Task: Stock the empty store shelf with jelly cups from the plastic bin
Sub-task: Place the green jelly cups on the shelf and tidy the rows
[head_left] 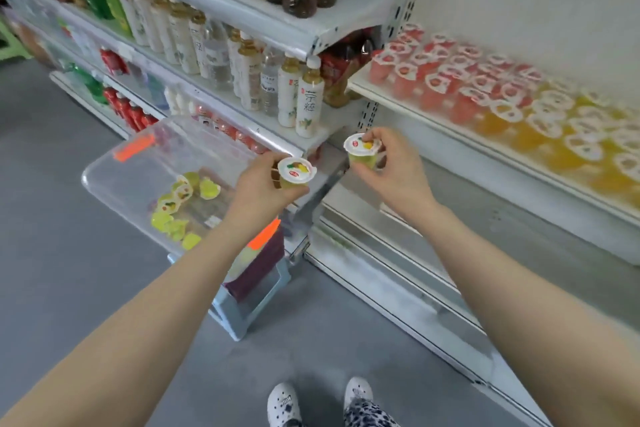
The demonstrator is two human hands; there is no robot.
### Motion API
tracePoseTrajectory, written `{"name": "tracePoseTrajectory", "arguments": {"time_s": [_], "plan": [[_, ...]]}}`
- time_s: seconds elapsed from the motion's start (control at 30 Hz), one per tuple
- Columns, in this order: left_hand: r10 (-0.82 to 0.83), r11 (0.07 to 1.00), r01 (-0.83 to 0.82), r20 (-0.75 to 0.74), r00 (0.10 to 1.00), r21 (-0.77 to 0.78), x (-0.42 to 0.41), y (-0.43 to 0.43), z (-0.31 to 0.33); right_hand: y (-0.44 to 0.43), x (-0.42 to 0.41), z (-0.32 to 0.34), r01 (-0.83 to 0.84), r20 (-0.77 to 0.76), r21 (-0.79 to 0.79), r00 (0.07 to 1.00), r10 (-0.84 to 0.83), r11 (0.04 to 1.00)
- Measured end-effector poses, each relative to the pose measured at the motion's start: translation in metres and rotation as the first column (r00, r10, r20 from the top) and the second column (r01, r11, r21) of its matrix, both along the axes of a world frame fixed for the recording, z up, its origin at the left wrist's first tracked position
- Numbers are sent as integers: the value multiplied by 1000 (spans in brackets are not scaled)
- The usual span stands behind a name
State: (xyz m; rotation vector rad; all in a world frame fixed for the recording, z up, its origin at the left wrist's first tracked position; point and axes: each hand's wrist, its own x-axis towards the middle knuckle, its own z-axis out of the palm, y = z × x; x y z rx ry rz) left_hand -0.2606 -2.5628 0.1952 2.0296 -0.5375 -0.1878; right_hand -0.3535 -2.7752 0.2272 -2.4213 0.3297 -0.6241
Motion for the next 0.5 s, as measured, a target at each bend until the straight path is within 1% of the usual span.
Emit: {"name": "tracePoseTrajectory", "arguments": {"time_s": [0.13,0.3,0.5], "plan": [[-116,993,117,33,993,-27,-31,-51,17,-39,-59,12,136,47,-8,990,-136,991],[-259,965,261,76,963,-20,-94,-119,35,-90,-147,29,290,70,-7,955,-289,957],[-359,930,365,108,927,-35,-181,-191,56,-144,-253,47,349,103,-60,934,-342,935]]}}
